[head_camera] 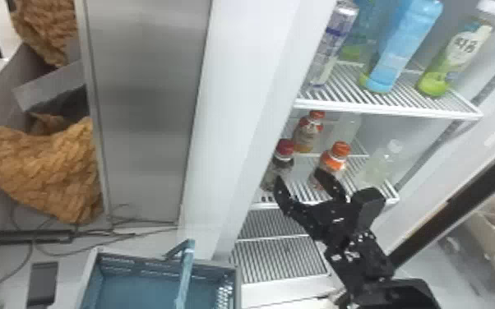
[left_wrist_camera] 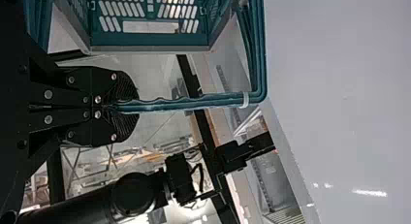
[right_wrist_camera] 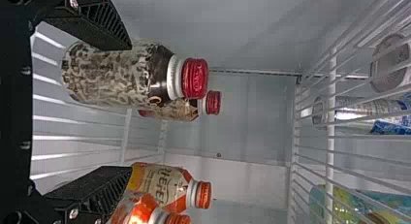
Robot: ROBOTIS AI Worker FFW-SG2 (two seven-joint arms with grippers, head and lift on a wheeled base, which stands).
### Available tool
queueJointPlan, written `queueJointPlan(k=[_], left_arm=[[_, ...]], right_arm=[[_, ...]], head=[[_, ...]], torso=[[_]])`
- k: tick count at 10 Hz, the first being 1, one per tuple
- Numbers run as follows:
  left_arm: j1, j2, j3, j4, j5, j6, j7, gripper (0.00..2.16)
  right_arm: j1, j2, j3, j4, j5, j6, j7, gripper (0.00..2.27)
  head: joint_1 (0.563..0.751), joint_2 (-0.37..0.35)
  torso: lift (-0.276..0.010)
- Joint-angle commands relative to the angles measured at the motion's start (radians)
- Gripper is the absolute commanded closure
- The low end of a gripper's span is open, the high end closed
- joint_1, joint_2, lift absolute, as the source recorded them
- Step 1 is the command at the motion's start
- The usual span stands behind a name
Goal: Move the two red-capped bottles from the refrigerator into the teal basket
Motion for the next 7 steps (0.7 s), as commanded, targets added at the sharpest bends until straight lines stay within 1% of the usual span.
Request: queueJointPlan(k=[1,4,7], left_arm=[[0.0,0.0,0.0,0.0,0.0,0.0,0.001,1.17],[-0.002,0.0,-0.002,0.0,0.002,0.0,0.001,1.17],[-0.002,0.002,-0.004,0.0,0.002,0.0,0.001,1.17]], right_arm=[[-0.018,0.002,0.015,0.011,0.004,0.001,0.0,0.13],[-0.035,0.021,0.019,0.024,0.044,0.001,-0.001,0.13],[-0.075,0.02,0.057,0.075,0.054,0.001,-0.003,0.13]], head=[[0.695,-0.35],[0.695,-0.35],[0.695,-0.35]], torso=[[-0.224],[-0.224],[-0.224]])
